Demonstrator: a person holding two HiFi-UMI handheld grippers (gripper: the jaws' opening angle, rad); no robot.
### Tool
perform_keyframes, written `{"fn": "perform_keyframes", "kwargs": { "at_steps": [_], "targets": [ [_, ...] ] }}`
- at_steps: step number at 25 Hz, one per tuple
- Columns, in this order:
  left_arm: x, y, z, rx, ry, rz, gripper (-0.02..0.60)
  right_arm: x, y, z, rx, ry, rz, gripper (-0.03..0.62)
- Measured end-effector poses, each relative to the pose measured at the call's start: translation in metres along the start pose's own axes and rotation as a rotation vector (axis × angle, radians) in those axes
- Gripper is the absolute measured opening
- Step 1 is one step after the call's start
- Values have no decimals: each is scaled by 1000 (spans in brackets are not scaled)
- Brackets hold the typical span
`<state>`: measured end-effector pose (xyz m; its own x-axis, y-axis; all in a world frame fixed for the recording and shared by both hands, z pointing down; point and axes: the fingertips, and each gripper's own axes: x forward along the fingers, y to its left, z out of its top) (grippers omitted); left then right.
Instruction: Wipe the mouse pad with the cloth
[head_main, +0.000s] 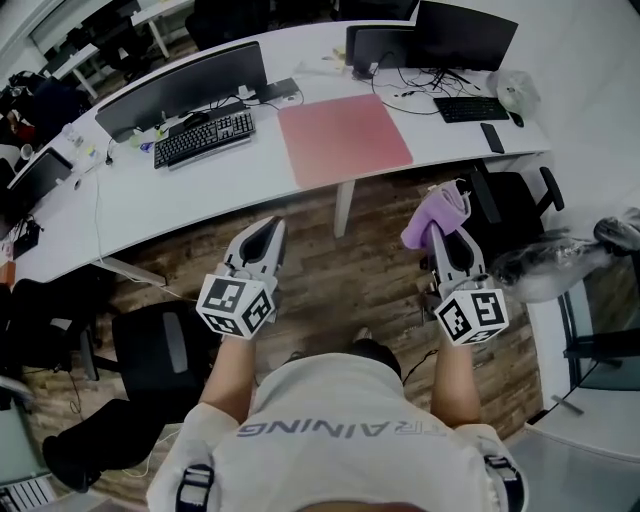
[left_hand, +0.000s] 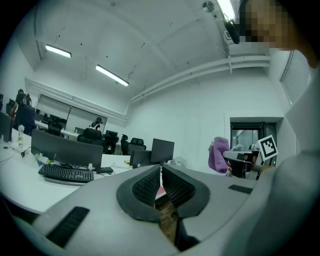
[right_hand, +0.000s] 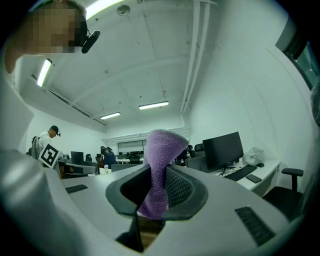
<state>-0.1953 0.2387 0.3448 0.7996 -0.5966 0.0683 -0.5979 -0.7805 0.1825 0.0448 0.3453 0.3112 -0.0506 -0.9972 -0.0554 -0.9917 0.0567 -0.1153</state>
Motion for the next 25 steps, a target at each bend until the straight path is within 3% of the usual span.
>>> {"fn": "perform_keyframes", "kwargs": {
  "at_steps": [7,14,25],
  "targets": [
    [68,-32,2,8,-2,64,40,28,-77,1,18,30,78,87],
    [112,-41,-15,-2,28,111,40,50,-124,-18,48,68,123,87],
    [190,10,-15,-39,3,97,40,128,-157,-30,32,97,130,87]
  ]
}}
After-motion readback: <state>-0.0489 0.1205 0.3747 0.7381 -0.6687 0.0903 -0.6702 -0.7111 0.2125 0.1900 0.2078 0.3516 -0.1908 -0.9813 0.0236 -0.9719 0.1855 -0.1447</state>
